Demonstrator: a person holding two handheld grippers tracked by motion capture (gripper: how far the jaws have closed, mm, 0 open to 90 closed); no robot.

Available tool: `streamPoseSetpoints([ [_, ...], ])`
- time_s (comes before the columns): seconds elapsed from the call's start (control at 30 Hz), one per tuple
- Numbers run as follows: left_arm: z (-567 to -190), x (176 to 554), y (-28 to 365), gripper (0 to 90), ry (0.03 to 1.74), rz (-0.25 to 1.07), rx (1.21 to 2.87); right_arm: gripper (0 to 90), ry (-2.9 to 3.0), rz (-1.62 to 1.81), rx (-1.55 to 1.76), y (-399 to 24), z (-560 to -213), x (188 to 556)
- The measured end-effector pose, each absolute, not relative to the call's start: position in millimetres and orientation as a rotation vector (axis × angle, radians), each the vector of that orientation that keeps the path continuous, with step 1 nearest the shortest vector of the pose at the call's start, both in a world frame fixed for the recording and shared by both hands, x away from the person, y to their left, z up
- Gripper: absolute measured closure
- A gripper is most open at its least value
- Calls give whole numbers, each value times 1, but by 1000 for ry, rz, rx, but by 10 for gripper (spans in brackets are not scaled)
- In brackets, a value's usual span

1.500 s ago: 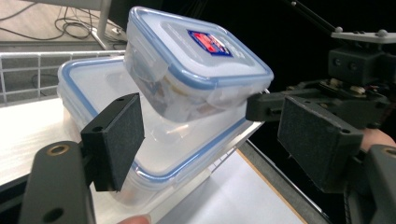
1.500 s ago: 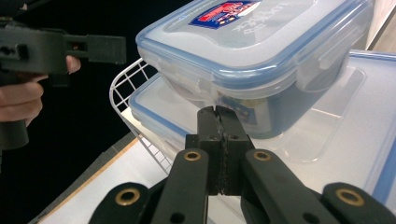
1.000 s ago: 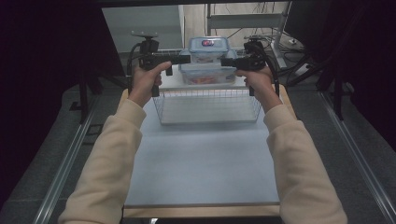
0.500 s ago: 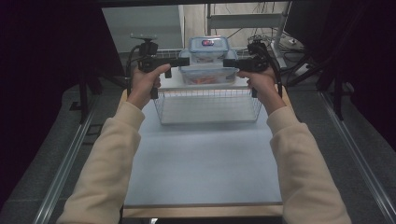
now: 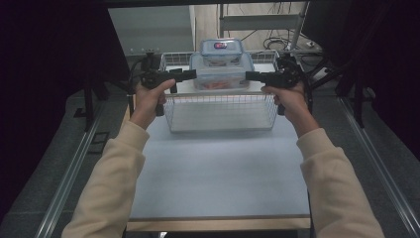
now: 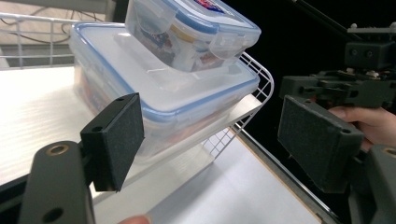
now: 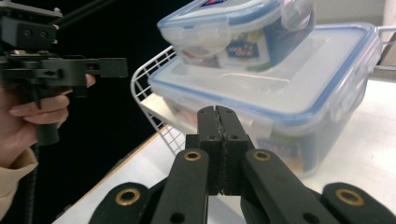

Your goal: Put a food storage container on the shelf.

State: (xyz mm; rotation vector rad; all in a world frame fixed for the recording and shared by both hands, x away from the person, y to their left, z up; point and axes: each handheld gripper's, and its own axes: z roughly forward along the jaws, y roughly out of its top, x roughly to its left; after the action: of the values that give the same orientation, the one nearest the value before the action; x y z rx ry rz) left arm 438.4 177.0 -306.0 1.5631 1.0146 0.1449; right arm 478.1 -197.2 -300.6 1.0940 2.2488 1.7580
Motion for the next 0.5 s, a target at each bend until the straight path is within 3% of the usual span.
streamPoseSetpoints([
  [0.1,-313,424,180,231,1016,201,1562,893,2253,1792,1075,-205,-307,467],
  [0.5,-365,365,190,241,971,190,1558,876,2278,1805,1046,-245,-347,419],
])
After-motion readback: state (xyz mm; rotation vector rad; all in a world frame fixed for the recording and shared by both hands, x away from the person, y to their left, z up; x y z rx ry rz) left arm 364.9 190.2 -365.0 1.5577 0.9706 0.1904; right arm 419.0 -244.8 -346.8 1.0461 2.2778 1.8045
